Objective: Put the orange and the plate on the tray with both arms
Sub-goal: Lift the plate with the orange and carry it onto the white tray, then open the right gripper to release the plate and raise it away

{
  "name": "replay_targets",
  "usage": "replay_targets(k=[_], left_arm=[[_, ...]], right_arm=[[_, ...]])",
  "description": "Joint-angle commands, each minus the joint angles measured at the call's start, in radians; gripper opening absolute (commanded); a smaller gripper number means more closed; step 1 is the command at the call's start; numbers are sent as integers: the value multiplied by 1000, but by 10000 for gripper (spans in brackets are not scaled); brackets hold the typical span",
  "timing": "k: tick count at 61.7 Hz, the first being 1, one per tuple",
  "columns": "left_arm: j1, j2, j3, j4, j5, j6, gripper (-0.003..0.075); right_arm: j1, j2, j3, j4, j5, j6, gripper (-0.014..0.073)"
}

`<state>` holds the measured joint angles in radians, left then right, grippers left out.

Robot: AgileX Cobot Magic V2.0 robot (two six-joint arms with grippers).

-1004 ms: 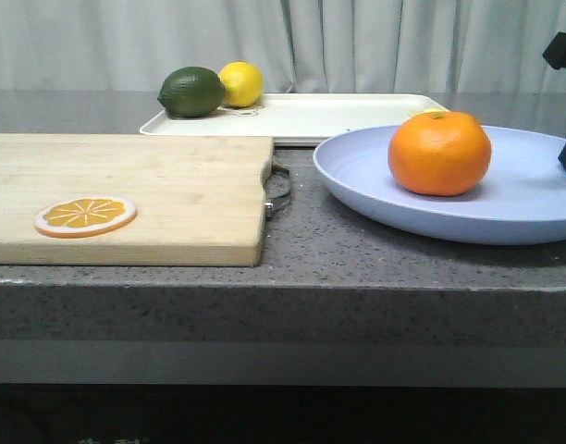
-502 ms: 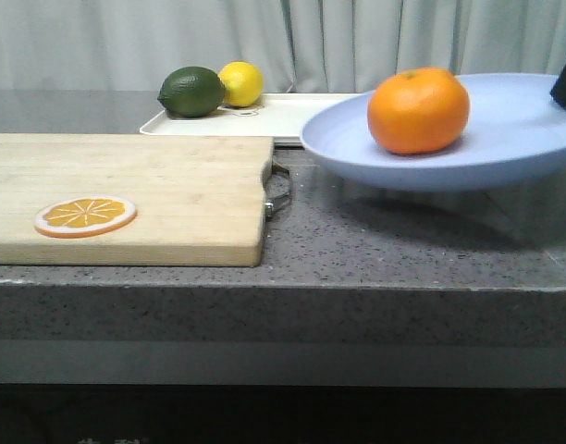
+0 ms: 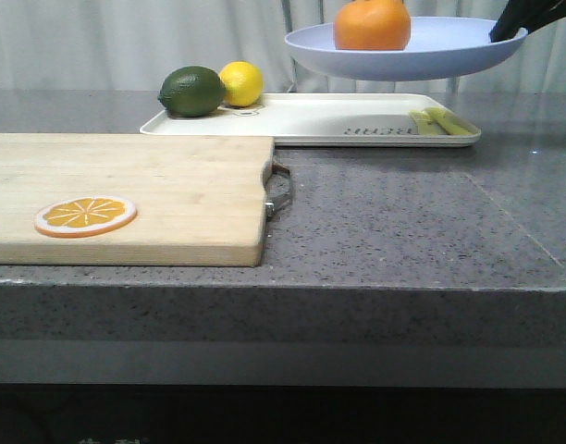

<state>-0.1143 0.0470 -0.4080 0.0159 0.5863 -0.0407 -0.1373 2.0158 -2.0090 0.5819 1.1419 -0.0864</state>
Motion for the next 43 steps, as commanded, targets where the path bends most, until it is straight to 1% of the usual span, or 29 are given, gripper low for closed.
replay_targets(k=[1, 12, 21, 31, 43], left_arm=[[3, 13, -26, -7, -83, -8, -18], [3, 13, -26, -7, -83, -8, -18], [3, 13, -26, -7, -83, -8, -18], [3, 13, -26, -7, -83, -8, -18], [3, 13, -26, -7, -83, -8, -18]], right_arm=[[17, 26, -162, 72, -20, 69, -111], [73, 190, -375, 53, -27, 152, -111], [126, 285, -482, 4, -32, 197, -111], [158, 338, -516, -7, -67, 210, -111], [162, 345, -516, -7, -98, 211, -111]])
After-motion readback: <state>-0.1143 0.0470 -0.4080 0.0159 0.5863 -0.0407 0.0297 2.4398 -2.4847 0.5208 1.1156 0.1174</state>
